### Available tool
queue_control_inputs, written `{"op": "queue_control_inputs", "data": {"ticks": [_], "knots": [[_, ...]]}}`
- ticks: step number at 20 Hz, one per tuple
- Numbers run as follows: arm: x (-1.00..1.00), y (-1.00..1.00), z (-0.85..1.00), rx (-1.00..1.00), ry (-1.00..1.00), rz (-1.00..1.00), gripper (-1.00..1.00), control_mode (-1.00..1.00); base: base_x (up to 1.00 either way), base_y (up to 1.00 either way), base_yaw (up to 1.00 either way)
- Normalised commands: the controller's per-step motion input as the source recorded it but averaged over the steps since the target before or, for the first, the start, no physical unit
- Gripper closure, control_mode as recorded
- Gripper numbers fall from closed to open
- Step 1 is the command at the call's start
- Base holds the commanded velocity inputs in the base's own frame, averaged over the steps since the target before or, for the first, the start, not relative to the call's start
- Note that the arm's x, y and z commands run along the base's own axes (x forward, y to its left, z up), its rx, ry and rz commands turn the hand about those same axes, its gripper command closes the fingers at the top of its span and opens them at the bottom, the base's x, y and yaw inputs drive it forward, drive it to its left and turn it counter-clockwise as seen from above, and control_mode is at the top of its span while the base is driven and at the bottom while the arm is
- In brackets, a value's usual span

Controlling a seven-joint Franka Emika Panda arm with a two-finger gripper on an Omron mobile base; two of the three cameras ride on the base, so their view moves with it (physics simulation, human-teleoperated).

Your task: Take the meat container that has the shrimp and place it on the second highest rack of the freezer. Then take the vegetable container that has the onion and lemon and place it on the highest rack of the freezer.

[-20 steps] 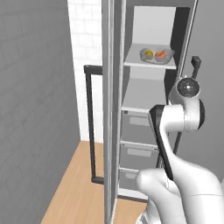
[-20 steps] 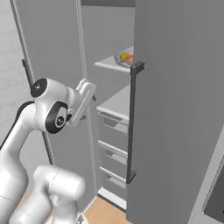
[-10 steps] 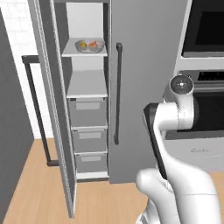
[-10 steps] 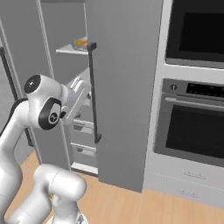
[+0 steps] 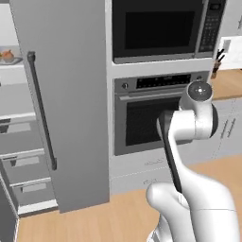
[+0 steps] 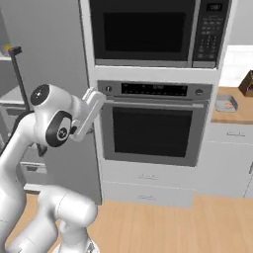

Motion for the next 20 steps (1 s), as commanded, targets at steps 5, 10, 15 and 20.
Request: {"op": "queue_control_inputs", "data": {"ticks": [5, 10, 15, 20], "knots": [[0.00, 0.00, 0.00, 0.00, 0.00, 0.00, -1.00, 1.00, 0.44, -1.00, -0.03], [0.00, 0.00, 0.00, 0.00, 0.00, 0.00, -1.00, 1.00, 0.82, -1.00, 0.00], [0.00, 0.00, 0.00, 0.00, 0.00, 0.00, -1.00, 1.00, 1.00, -1.00, 0.00], [0.00, 0.00, 0.00, 0.00, 0.00, 0.00, -1.00, 1.00, 0.75, -1.00, 0.02]]}}
